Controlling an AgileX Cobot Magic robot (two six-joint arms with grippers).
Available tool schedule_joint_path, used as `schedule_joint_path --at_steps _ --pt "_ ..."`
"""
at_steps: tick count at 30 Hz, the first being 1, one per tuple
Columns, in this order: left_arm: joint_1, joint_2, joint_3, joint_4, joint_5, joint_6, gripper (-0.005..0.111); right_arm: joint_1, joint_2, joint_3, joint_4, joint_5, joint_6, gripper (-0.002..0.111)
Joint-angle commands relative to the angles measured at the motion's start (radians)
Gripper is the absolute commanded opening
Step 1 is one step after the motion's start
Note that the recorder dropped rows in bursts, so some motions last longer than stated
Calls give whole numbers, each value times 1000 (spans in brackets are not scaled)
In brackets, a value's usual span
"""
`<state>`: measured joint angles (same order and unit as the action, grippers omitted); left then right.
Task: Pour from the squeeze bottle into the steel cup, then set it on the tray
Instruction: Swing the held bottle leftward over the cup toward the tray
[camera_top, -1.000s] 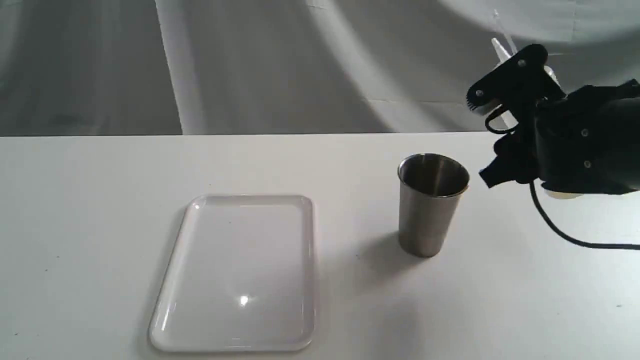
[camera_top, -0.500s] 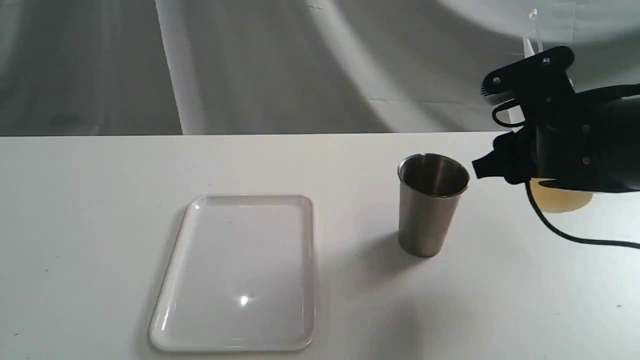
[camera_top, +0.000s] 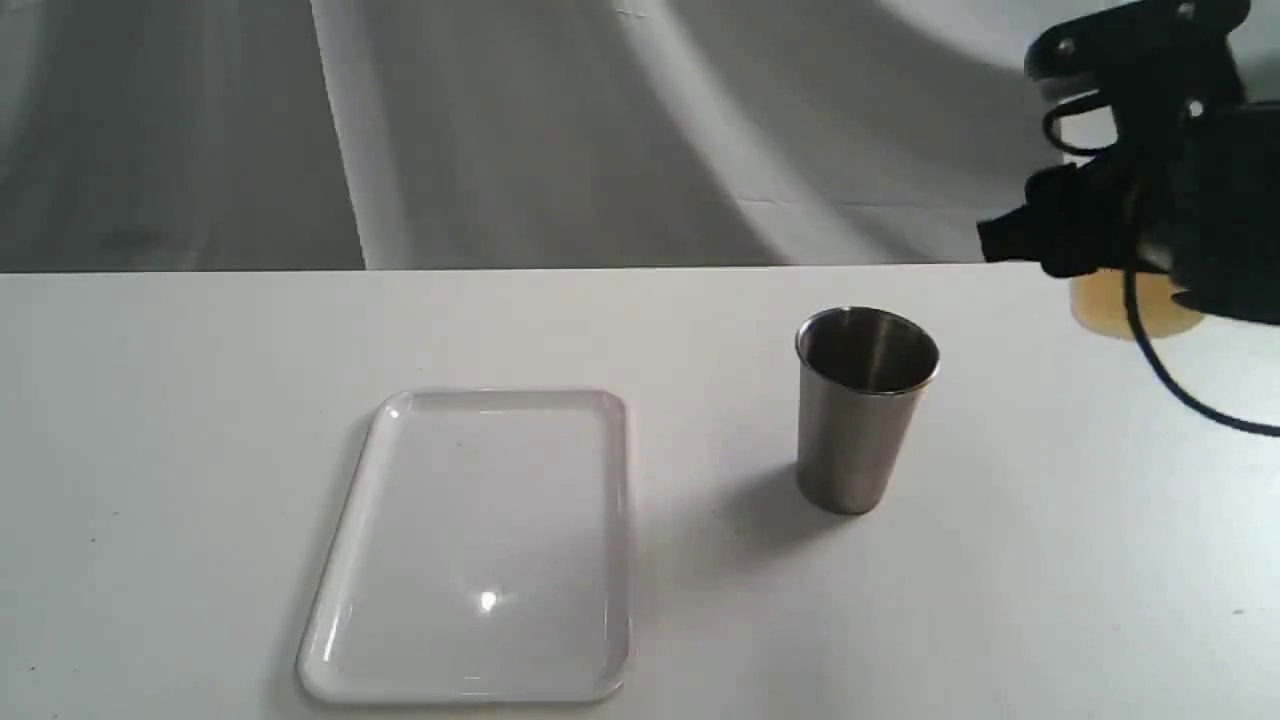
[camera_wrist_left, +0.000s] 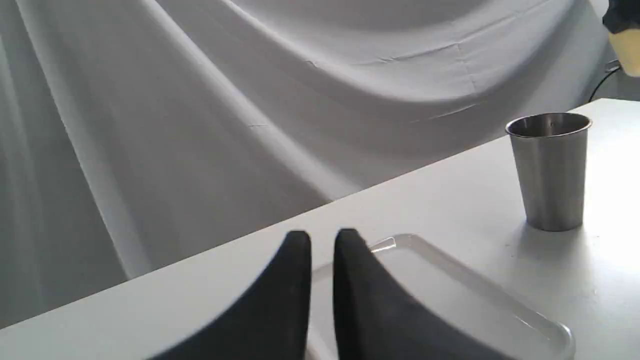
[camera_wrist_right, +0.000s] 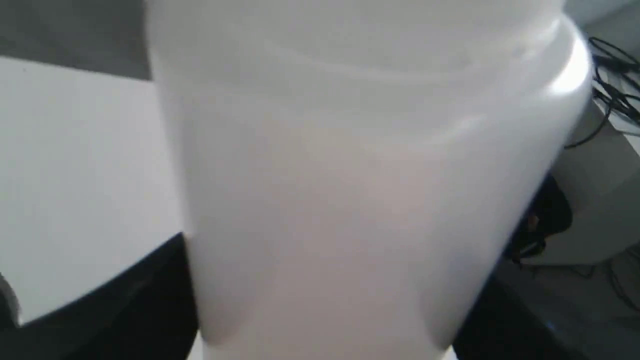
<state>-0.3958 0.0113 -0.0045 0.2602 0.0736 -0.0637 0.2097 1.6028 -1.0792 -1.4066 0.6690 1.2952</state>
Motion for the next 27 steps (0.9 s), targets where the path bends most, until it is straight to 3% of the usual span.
schedule_joint_path --at_steps 1,7,10,13,20,27 --pt "2 3 4 -2 -6 -3 8 0 -90 -17 -44 -157 6 30" --pt "2 3 4 -2 -6 -3 8 0 -140 -17 -96 -640 6 30" --pt "2 3 4 -2 -6 -3 8 0 -140 -17 -38 -781 18 30" --pt "2 3 4 -2 -6 -3 8 0 -140 -23 54 -832 10 30" --pt "2 3 4 -2 -6 -3 8 7 -140 -101 60 -903 6 30" --pt "2 3 4 -2 -6 -3 8 107 -78 -204 45 -850 6 30"
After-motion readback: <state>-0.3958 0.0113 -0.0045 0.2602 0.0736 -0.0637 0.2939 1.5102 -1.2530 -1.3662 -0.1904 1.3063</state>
